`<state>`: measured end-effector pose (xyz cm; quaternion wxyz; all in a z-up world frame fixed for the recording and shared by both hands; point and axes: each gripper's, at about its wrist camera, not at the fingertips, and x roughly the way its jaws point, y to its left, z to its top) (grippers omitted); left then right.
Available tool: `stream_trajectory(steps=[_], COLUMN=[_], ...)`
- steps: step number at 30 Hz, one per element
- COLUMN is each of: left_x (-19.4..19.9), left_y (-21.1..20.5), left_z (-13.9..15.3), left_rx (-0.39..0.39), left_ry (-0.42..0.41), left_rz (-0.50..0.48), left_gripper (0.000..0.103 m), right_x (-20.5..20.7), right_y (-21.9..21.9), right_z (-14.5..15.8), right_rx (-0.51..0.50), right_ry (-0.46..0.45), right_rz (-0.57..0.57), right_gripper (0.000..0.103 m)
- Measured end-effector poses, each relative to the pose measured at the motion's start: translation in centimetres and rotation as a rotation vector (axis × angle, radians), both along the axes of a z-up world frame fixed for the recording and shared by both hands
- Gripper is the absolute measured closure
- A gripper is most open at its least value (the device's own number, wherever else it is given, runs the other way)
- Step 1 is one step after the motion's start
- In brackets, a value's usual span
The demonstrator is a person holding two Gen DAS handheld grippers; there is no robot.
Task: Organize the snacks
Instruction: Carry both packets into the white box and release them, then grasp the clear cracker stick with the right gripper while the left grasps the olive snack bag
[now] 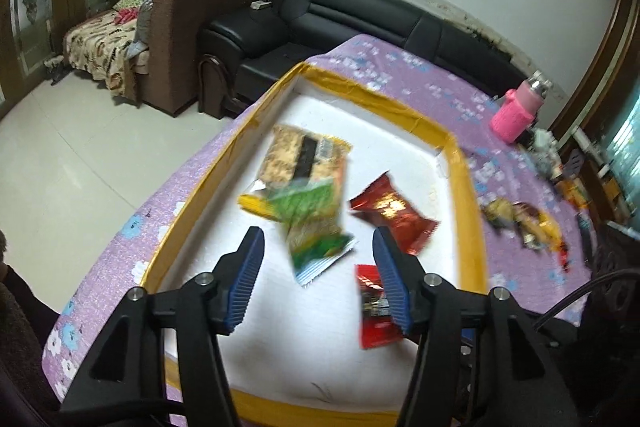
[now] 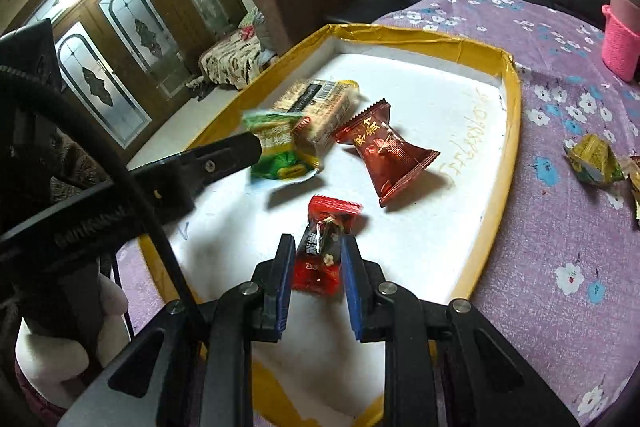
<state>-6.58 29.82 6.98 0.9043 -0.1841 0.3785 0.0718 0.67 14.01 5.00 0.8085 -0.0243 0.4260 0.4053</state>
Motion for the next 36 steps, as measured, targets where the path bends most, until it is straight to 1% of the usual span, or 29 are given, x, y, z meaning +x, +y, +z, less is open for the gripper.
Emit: stream_trajectory(steps=[3,4,5,6,7,8,11,13,15,18,21,22,24,26,28,30,33,35,36], left_x=[-0.7,-0.9,-1.1,-1.4,-1.5,-1.6,-1.2,-0.3,0.9,2.7,4.2,4.6,5.3,5.8,6.2,6.9,8.0,8.8,9.2], left_y=[-0.7,-1.0,-1.5,-2.3,-3.0,-3.8,-7.1,-9.1,-10.9,-13.5,-15.3,-15.8,-16.3,-16.4,-16.3,-16.1,-15.6,-15.5,-15.5], left_z=[1.6,2.1,2.7,3.4,3.9,4.4,5.5,5.7,5.6,5.4,5.1,5.0,4.8,4.3,3.9,3.5,3.3,3.2,3.1], left_rx=[-0.016,-0.023,-0.031,-0.038,-0.041,-0.042,-0.059,-0.078,-0.097,-0.116,-0.114,-0.118,-0.130,-0.136,-0.133,-0.126,-0.116,-0.108,-0.100], left_ry=[-0.041,-0.059,-0.077,-0.103,-0.117,-0.129,-0.146,-0.129,-0.108,-0.076,-0.050,-0.041,-0.032,-0.021,-0.004,0.015,0.030,0.038,0.043], left_rz=[-0.007,-0.016,-0.027,-0.044,-0.054,-0.068,-0.173,-0.238,-0.294,-0.344,-0.371,-0.376,-0.372,-0.358,-0.351,-0.339,-0.321,-0.321,-0.325], left_gripper=[0.044,0.039,0.030,0.025,0.016,0.013,0.013,0.013,0.013,0.013,0.013,0.013,0.013,0.013,0.013,0.013,0.013,0.013,0.013], right_x=[-0.5,-0.6,-0.6,-0.6,-0.6,-0.4,0.7,1.7,3.0,5.1,7.3,8.2,9.7,11.2,12.7,14.1,15.6,15.9,16.0], right_y=[-1.7,-2.2,-3.2,-4.3,-5.7,-7.0,-12.4,-15.9,-19.6,-24.9,-27.9,-28.3,-28.0,-26.6,-24.5,-22.1,-19.4,-18.2,-18.1], right_z=[1.2,1.4,1.8,2.2,2.5,2.8,3.3,3.2,2.9,2.2,1.7,1.6,1.5,1.4,1.2,0.9,-0.1,-1.0,-1.2], right_rx=[0.031,0.039,0.049,0.061,0.074,0.081,0.099,0.099,0.109,0.118,0.094,0.092,0.094,0.111,0.101,0.061,-0.013,-0.062,-0.068], right_ry=[-0.026,-0.031,-0.038,-0.043,-0.050,-0.056,-0.068,-0.070,-0.052,-0.038,-0.043,-0.035,-0.021,-0.010,-0.006,-0.013,-0.023,-0.005,0.011], right_rz=[-0.011,-0.017,-0.029,-0.042,-0.062,-0.085,-0.188,-0.265,-0.347,-0.471,-0.551,-0.560,-0.542,-0.505,-0.472,-0.429,-0.384,-0.345,-0.333], right_gripper=[0.080,0.080,0.080,0.080,0.080,0.080,0.080,0.080,0.080,0.077,0.077,0.077,0.077,0.077,0.076,0.075,0.065,0.066,0.072])
